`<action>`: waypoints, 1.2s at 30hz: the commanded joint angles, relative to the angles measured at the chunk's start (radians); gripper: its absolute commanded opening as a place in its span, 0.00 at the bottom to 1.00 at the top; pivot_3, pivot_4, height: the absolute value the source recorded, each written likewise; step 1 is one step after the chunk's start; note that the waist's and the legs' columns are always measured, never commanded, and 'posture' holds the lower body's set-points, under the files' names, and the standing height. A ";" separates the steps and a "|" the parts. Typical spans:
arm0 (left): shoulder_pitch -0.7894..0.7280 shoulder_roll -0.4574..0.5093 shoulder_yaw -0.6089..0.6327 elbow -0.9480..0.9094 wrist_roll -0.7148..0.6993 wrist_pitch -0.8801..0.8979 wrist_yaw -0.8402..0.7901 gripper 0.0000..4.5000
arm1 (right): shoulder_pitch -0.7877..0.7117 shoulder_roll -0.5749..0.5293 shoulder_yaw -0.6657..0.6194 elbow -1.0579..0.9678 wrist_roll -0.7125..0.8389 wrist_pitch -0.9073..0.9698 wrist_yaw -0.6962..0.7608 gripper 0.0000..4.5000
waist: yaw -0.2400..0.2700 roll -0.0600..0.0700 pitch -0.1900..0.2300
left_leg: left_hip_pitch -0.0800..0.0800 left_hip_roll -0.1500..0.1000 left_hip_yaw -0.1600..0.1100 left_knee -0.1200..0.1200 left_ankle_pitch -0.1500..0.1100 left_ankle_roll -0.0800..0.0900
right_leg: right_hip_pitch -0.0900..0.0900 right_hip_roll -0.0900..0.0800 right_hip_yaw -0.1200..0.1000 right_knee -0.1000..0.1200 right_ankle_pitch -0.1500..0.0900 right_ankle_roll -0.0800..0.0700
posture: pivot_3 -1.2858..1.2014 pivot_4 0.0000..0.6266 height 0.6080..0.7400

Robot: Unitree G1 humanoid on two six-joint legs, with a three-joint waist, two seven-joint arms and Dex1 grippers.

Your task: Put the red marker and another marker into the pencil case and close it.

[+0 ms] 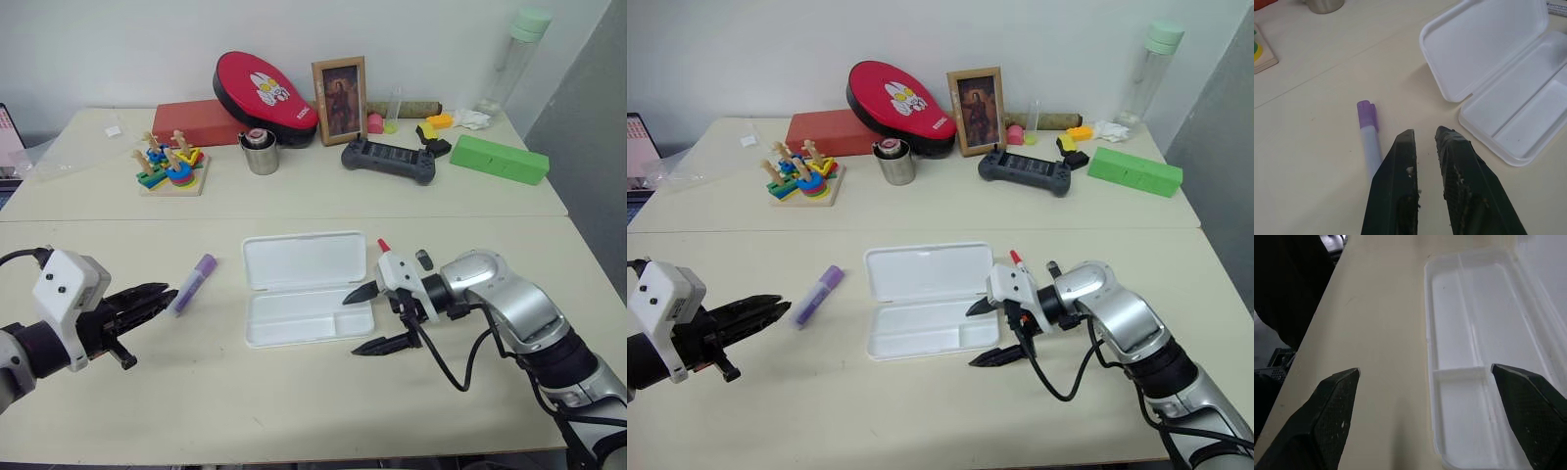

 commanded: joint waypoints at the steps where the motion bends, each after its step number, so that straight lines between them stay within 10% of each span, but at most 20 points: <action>1: -0.003 0.001 0.002 -0.011 -0.009 -0.003 -0.005 0.16 | -0.004 -0.028 -0.074 -0.059 0.078 0.026 0.022 1.00 | 0.000 0.000 0.000 | 0.000 0.000 0.000 0.000 0.000 0.000 | 0.000 0.000 0.000 0.000 0.000 0.000 | 0.52 0.24 1.00; 21: 0.003 -0.077 -0.061 -0.110 -0.041 0.007 0.075 0.16 | 0.011 -0.111 -0.220 -0.096 0.114 -0.002 -0.088 1.00 | 0.003 0.000 0.000 | 0.000 0.000 0.000 0.000 0.000 0.000 | 0.000 0.000 0.000 0.000 0.000 0.000 | 0.52 0.24 1.00; 36: -0.001 0.141 0.161 -0.211 -0.420 0.150 -0.067 0.16 | -0.016 -0.168 -0.167 -0.025 -0.027 0.107 -0.282 1.00 | 0.003 -0.001 0.000 | -0.001 0.000 0.001 0.000 0.000 0.000 | -0.001 0.000 0.001 0.000 0.000 0.000 | 0.52 0.24 1.00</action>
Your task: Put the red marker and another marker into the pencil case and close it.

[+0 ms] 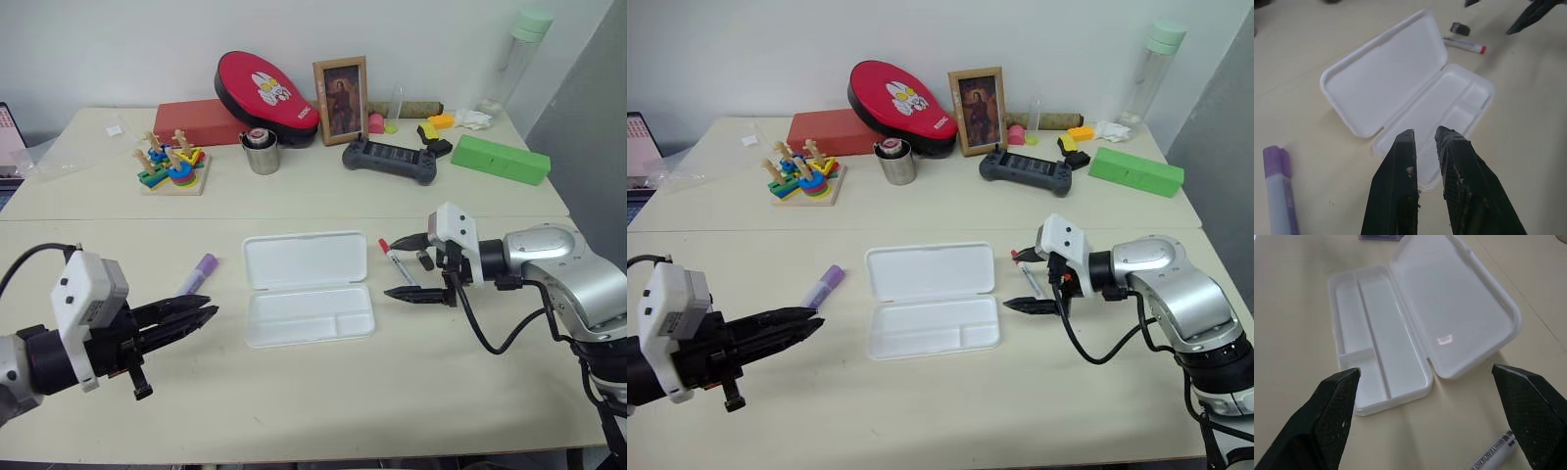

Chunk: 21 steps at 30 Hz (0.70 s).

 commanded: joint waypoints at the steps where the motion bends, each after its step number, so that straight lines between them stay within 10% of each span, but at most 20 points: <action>1: -0.041 0.072 0.036 -0.011 -0.072 0.015 -0.021 0.16 | -0.037 0.015 0.045 0.047 -0.083 0.048 -0.094 1.00 | -0.001 0.000 0.000 | 0.000 0.000 0.000 0.000 0.000 0.000 | 0.000 0.000 0.000 0.000 0.000 0.000 | 0.52 0.24 1.00; 17: -0.146 0.078 -0.088 -0.024 -0.071 -0.010 0.067 0.16 | -0.092 0.140 0.132 0.235 -0.238 0.158 -0.270 1.00 | -0.004 0.000 0.000 | -0.007 0.000 0.000 -0.001 0.000 0.000 | -0.008 0.000 0.000 0.001 0.000 0.000 | 0.52 0.24 1.00; 21: -0.150 0.076 -0.091 -0.031 -0.076 -0.011 0.080 0.16 | -0.105 0.159 0.119 0.274 -0.239 0.207 -0.282 0.80 | -0.004 0.000 0.000 | -0.007 0.000 0.000 -0.001 0.000 0.000 | -0.008 0.000 0.000 0.002 0.000 0.000 | 0.52 0.24 1.00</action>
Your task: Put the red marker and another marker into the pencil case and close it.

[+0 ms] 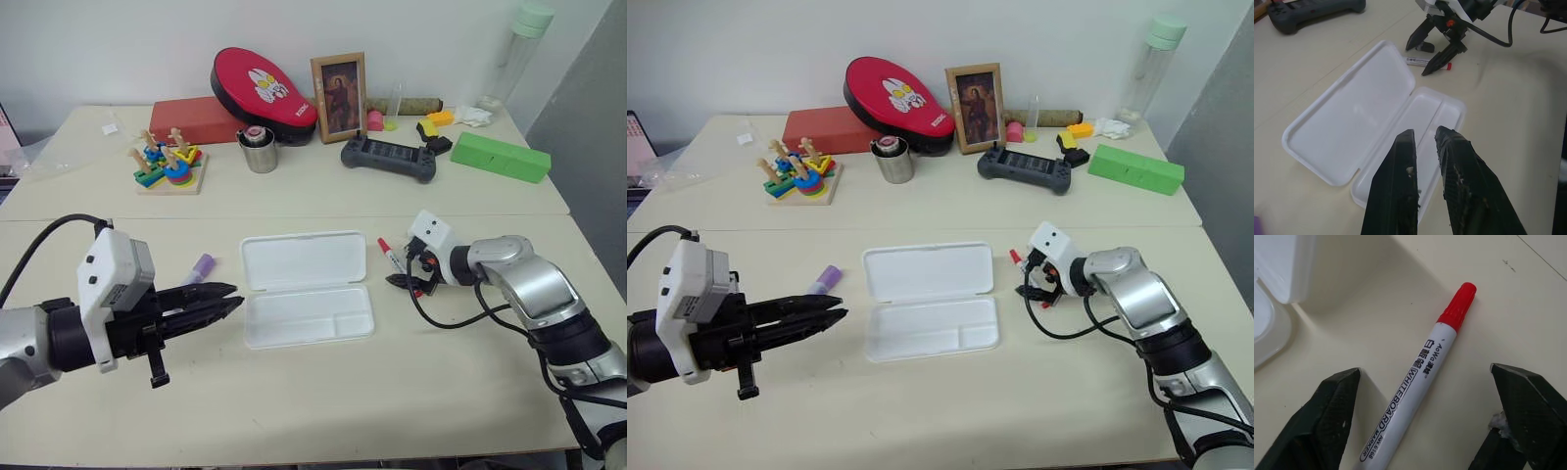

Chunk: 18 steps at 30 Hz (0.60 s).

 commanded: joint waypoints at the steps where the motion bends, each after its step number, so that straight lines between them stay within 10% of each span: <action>1: -0.007 -0.006 0.009 -0.027 -0.004 -0.022 0.012 0.16 | -0.017 0.008 -0.018 0.027 -0.001 0.047 -0.014 0.74 | 0.000 0.000 0.000 | 0.000 0.000 0.000 0.000 0.000 0.000 | 0.000 0.000 0.000 0.000 0.000 0.000 | 0.52 0.24 1.00; 13: -0.018 -0.007 -0.004 -0.026 -0.005 -0.034 0.032 0.16 | -0.009 0.008 -0.014 0.016 0.013 0.070 0.018 0.10 | 0.004 0.000 0.000 | 0.000 0.000 0.000 0.000 0.000 0.000 | 0.000 0.000 0.000 0.000 0.000 0.000 | 0.52 0.24 1.00; 18: -0.028 -0.007 -0.013 -0.024 -0.002 -0.035 0.036 0.16 | -0.004 0.003 -0.009 0.008 0.010 0.061 0.029 0.06 | 0.004 0.000 0.000 | 0.000 0.000 0.000 0.001 0.000 0.000 | 0.001 0.000 0.000 0.000 0.000 0.000 | 0.52 0.24 1.00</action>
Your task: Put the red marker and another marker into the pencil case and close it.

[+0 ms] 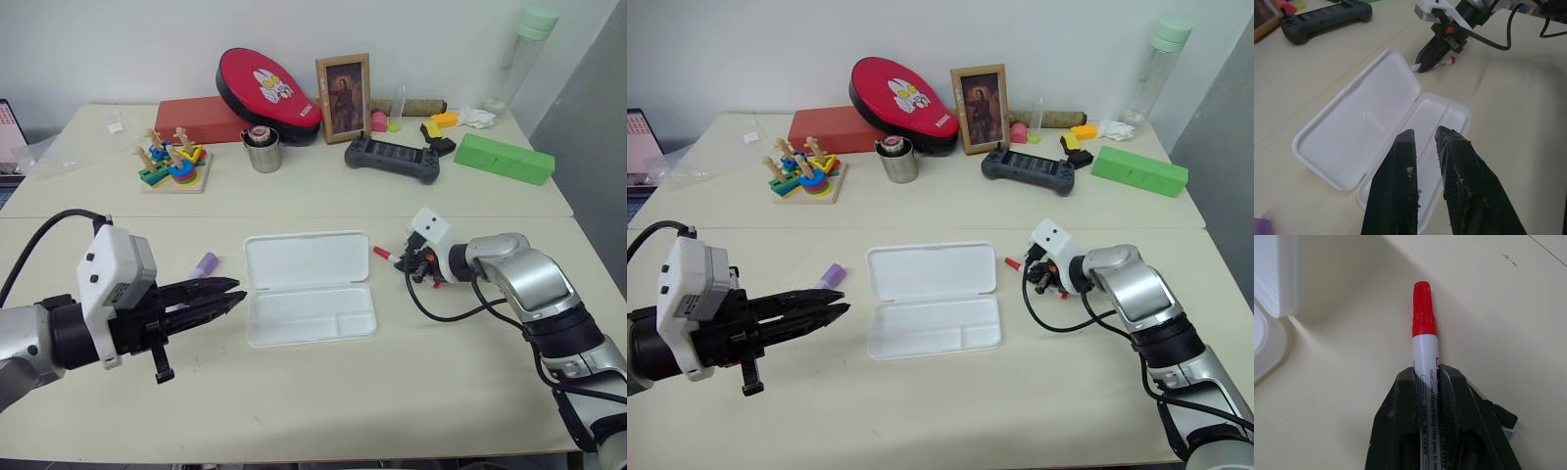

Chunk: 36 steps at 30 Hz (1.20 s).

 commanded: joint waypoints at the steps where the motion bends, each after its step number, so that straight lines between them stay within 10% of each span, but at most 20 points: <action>1: -0.015 0.000 -0.003 -0.007 -0.002 -0.020 0.009 0.16 | 0.014 -0.016 0.004 -0.019 0.000 0.000 0.012 0.06 | 0.000 0.000 0.000 | 0.000 0.000 0.000 0.000 0.000 0.000 | 0.000 0.000 0.000 0.000 0.000 0.000 | 0.52 0.24 1.00; 16: -0.024 0.034 0.095 0.041 0.000 0.003 -0.007 0.16 | 0.070 -0.286 -0.107 -0.228 0.134 -0.408 0.421 0.06 | -0.003 0.000 0.000 | 0.000 0.000 0.000 0.000 0.000 0.000 | 0.000 0.000 0.000 0.000 0.000 0.000 | 0.52 0.24 1.00; 36: -0.080 0.045 0.029 0.096 0.107 -0.039 -0.046 0.16 | -0.088 0.107 0.148 -0.221 0.076 -0.351 0.280 0.06 | -0.003 0.000 0.000 | -0.001 0.000 -0.001 0.000 0.000 0.000 | -0.001 0.000 -0.001 0.001 0.000 0.000 | 0.52 0.24 1.00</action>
